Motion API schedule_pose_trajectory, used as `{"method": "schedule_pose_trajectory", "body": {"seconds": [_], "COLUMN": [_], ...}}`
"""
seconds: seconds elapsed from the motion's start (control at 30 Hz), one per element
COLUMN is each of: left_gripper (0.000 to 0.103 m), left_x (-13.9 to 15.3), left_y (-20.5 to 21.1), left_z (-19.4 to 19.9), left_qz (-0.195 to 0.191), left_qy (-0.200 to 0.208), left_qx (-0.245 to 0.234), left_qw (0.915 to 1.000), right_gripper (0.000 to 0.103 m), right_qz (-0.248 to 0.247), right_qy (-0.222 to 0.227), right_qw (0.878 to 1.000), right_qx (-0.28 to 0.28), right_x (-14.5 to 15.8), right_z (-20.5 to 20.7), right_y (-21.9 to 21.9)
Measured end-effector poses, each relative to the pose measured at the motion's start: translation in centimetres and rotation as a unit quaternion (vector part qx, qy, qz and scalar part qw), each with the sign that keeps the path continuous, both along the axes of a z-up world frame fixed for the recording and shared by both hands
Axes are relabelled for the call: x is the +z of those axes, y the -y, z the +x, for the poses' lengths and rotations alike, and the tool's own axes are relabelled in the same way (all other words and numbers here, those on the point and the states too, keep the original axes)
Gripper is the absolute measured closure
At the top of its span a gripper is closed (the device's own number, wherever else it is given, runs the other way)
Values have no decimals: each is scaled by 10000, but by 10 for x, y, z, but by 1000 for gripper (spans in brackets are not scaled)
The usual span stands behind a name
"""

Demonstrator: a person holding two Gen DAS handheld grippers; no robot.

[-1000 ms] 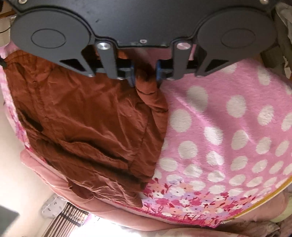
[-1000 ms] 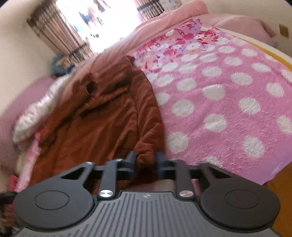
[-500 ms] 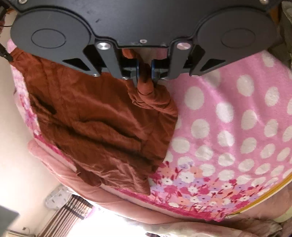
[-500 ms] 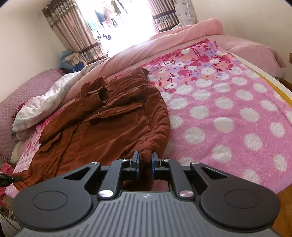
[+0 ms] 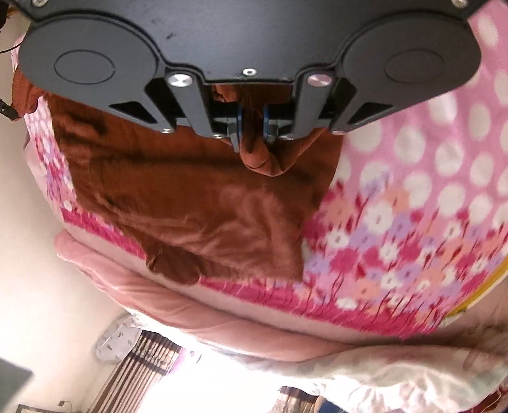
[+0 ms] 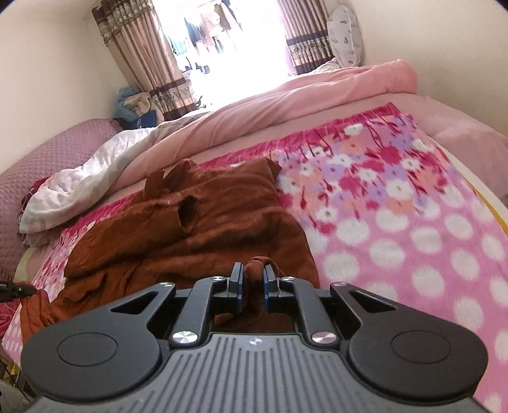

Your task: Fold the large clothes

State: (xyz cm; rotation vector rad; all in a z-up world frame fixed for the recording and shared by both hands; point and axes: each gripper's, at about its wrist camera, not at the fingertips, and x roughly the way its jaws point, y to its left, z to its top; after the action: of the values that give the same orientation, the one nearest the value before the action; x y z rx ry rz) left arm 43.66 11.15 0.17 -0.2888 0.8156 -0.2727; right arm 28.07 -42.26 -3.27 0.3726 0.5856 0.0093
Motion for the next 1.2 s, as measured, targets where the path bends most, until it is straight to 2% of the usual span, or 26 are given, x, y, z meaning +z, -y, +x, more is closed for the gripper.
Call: {"method": "schedule_pose_trajectory", "body": {"seconds": [0.23,0.47,0.57,0.67,0.83,0.93,1.0,1.07,1.1,1.17,1.2], "left_gripper": [94,94,94,94,94,93,91,90,90,85,82], "left_x": [39,44,39,26,-9,-38,-53,-52,-48,-38,-29], "left_y": [12,23,34,42,56,67,74,81,83,79,74], "left_z": [72,158,206,250,309,323,323,319,316,307,303], "left_qz": [208,457,702,779,1024,1282,1529,1770,1833,1763,1589], "left_qy": [249,225,140,-66,-413,-591,-515,-320,-246,-146,-91], "left_qx": [77,413,471,514,629,581,531,448,424,404,420], "left_qw": [9994,9978,9963,9956,9919,9883,9855,9827,9818,9834,9864], "right_gripper": [91,91,91,91,91,91,91,89,82,78,71], "right_qz": [-152,-318,-412,-332,-314,-382,-398,-363,-276,-154,-94], "right_qy": [52,71,60,-72,-379,-555,-658,-846,-898,-894,-832], "right_qw": [9998,9995,9991,9994,9987,9976,9968,9956,9955,9957,9962], "right_qx": [70,61,-5,-94,-115,-164,-222,-179,-152,-195,-226], "right_x": [35,53,49,36,2,-21,-36,-47,-51,-48,-41], "right_z": [76,169,209,247,306,330,338,344,344,341,336], "right_y": [12,23,29,38,47,48,46,46,47,50,51]}}
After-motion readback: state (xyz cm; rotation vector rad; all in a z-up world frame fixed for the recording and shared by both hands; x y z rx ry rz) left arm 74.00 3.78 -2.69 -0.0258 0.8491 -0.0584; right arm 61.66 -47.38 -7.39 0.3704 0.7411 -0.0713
